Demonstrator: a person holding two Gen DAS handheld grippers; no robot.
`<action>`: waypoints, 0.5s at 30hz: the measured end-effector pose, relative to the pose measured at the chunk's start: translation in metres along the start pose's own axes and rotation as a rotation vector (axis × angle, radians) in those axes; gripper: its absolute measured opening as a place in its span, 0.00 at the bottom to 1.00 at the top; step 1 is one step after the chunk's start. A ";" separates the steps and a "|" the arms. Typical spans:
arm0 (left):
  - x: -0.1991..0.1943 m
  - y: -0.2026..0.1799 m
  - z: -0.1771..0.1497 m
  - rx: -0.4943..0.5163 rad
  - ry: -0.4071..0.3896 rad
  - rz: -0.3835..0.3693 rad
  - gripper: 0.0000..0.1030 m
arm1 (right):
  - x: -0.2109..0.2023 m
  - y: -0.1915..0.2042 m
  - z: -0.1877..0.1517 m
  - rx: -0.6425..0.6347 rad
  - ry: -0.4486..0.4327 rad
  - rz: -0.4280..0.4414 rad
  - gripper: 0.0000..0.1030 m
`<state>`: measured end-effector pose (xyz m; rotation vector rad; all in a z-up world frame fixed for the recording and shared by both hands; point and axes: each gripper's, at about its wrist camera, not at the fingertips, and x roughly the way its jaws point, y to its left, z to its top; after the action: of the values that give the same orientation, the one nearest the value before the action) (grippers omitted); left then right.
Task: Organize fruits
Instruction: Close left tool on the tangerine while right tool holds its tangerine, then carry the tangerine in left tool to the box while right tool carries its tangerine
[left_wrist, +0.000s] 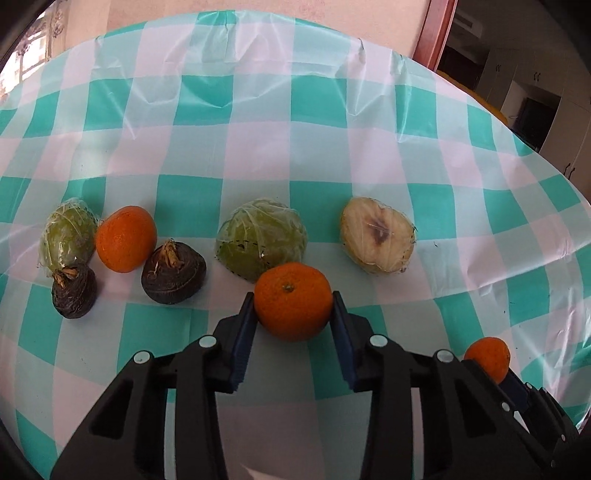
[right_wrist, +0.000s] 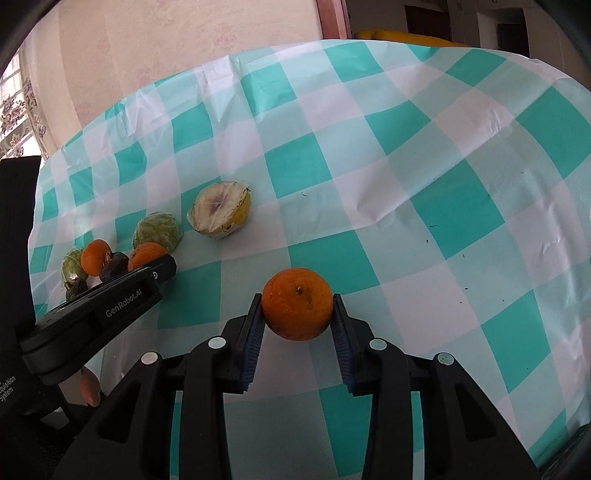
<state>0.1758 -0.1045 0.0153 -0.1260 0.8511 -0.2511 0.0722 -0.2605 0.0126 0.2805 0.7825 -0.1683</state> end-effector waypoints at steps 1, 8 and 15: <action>-0.001 0.004 0.000 -0.020 -0.009 -0.007 0.38 | 0.000 0.000 0.000 -0.001 -0.001 0.000 0.35; -0.011 0.014 0.000 -0.075 -0.056 -0.014 0.38 | 0.000 0.000 0.000 -0.004 -0.002 -0.003 0.35; -0.042 0.015 -0.032 -0.054 -0.076 0.034 0.38 | -0.002 0.001 0.000 -0.005 -0.008 -0.009 0.35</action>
<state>0.1276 -0.0793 0.0222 -0.1702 0.7836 -0.1901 0.0710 -0.2593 0.0139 0.2715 0.7758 -0.1761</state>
